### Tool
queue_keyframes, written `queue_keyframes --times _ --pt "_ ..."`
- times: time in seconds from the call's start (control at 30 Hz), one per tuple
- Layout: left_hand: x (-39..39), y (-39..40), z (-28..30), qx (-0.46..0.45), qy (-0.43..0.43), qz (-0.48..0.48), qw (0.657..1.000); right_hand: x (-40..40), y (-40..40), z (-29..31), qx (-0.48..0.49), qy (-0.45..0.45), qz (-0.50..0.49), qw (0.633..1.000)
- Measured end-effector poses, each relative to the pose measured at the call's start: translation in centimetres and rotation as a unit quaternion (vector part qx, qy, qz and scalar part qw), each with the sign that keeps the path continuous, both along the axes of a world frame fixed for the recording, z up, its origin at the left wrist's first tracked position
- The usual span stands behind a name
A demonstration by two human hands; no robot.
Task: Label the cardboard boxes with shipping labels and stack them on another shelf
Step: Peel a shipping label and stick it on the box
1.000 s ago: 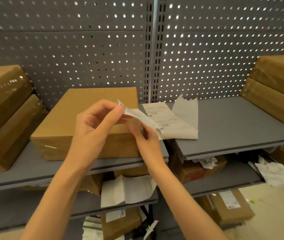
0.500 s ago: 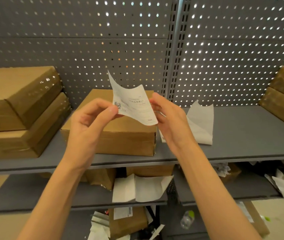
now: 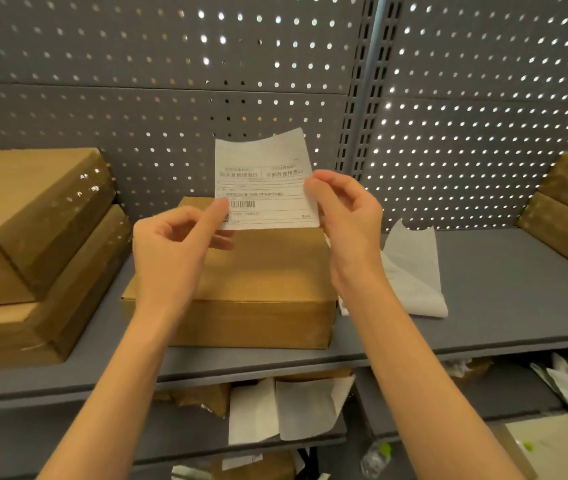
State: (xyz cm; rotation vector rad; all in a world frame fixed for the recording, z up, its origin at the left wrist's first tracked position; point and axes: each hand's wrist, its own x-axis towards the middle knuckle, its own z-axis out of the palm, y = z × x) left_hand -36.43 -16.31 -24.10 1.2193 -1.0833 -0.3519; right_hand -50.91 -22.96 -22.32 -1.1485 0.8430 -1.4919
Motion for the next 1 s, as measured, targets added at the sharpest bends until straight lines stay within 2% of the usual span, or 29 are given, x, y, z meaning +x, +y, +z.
queue_keyframes --times 0.17,0.27,0.53,1.0 --pt "1.9 -1.8 -0.7 0.063 -0.114 0.092 0.987 1.6 -1.7 -1.0 -0.032 0.056 -0.069 0.996" --pt "2.7 -2.3 -0.8 0.098 -0.155 0.126 0.975 2.2 -2.7 -2.0 -0.035 0.126 -0.094 0.987" --pt "4.4 -3.3 -1.3 0.181 -0.193 0.087 0.960 2.5 -3.6 -3.9 -0.027 0.332 -0.136 0.933" --pt "5.1 -4.2 -2.2 0.266 -0.285 0.088 0.917 2.5 -4.1 -4.8 -0.003 0.412 -0.114 0.904"
